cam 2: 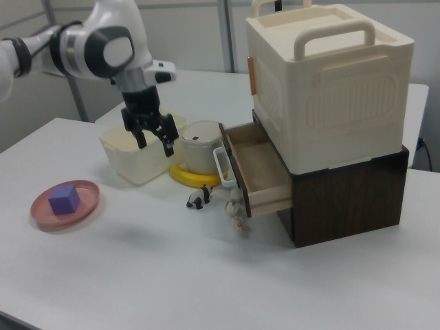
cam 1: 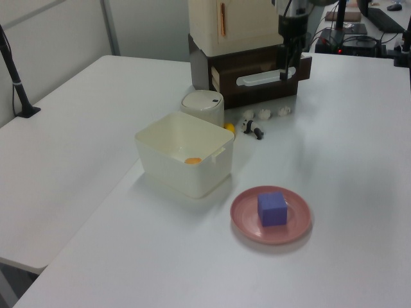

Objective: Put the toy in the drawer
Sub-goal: 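Move the open gripper down onto the black-and-white panda toy and grasp it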

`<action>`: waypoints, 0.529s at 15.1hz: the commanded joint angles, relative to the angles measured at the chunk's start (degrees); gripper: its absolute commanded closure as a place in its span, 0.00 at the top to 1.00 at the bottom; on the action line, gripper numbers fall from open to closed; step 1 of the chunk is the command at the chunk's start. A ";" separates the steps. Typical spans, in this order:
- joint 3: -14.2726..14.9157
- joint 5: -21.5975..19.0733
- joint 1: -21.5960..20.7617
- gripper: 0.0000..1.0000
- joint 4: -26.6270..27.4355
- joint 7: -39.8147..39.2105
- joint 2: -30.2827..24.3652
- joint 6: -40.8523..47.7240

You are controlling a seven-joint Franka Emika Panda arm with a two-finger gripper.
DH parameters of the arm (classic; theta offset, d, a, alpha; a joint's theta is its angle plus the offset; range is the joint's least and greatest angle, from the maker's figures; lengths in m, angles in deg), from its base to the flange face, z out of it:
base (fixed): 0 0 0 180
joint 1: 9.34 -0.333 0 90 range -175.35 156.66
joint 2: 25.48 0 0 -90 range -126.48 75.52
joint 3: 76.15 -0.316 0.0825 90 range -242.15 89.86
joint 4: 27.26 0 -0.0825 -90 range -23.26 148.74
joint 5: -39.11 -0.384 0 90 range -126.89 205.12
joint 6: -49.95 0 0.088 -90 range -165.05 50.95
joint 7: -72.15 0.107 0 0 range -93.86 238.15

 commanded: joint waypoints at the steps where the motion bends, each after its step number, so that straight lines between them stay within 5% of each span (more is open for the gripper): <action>1: 1.63 -0.69 -1.03 1.00 4.84 0.41 1.14 -7.86; 8: 2.42 4.13 -2.00 0.97 5.81 0.94 9.75 -20.78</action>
